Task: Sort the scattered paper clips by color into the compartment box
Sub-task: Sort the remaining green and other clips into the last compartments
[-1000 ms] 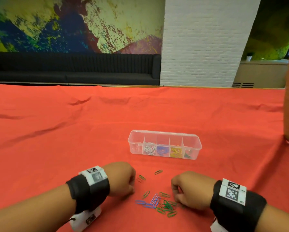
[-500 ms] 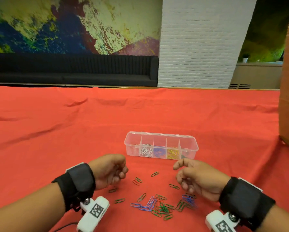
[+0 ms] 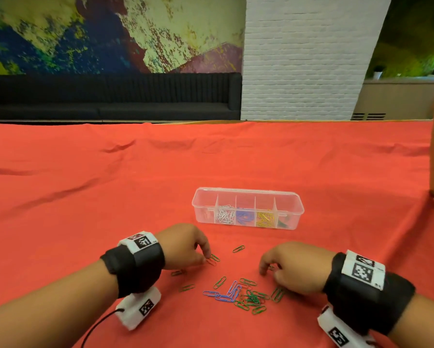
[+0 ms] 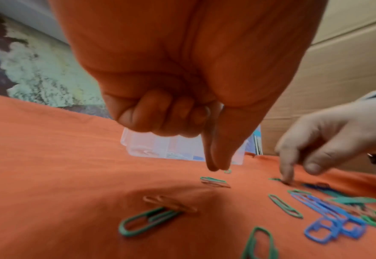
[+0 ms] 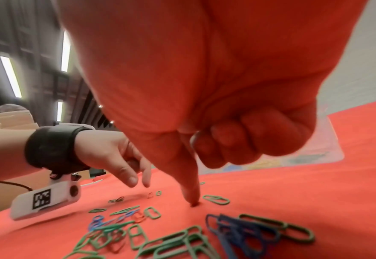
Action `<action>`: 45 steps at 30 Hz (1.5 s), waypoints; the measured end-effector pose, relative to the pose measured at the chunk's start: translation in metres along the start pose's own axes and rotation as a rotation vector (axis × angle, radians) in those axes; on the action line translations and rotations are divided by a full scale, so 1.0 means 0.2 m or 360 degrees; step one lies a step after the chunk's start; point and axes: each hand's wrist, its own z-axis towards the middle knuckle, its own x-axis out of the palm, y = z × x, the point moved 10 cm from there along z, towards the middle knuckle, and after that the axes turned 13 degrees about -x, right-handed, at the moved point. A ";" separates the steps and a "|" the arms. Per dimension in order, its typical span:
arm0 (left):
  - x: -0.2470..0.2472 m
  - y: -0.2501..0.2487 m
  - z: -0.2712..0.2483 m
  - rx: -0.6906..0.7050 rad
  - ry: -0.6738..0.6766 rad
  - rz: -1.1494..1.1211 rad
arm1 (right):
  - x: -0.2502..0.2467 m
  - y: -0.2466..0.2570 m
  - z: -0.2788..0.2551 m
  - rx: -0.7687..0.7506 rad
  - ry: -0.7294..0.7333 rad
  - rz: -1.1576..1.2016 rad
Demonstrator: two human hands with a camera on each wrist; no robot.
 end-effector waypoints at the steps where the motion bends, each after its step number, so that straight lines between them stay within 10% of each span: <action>1: 0.01 -0.01 0.00 0.0008 0.0002 0.0059 | -0.02 -0.01 0.00 -0.0010 -0.0045 -0.0015; 11: 0.06 -0.07 -0.02 0.0160 -0.0095 0.0451 | -0.01 0.06 0.07 -0.0113 -0.0061 -0.0029; 19: 0.07 -0.05 -0.04 -0.0275 0.0303 -0.1231 | 0.03 0.18 0.12 -0.0215 -0.0008 -0.0129; 24: 0.21 -0.24 -0.12 0.0097 0.0613 -0.0851 | 0.05 0.11 0.16 -0.0179 0.0035 -0.0237; 28: 0.23 -0.29 -0.16 0.0360 0.0317 0.0086 | 0.06 -0.04 0.13 -0.0046 0.0119 -0.0162; 36: 0.13 -0.26 -0.17 0.0435 -0.0047 0.0361 | 0.00 -0.18 0.01 0.0196 -0.0354 0.1653; 45: 0.12 -0.28 -0.17 0.0317 -0.0049 0.0480 | 0.14 -0.16 -0.06 0.0279 -0.0388 0.2467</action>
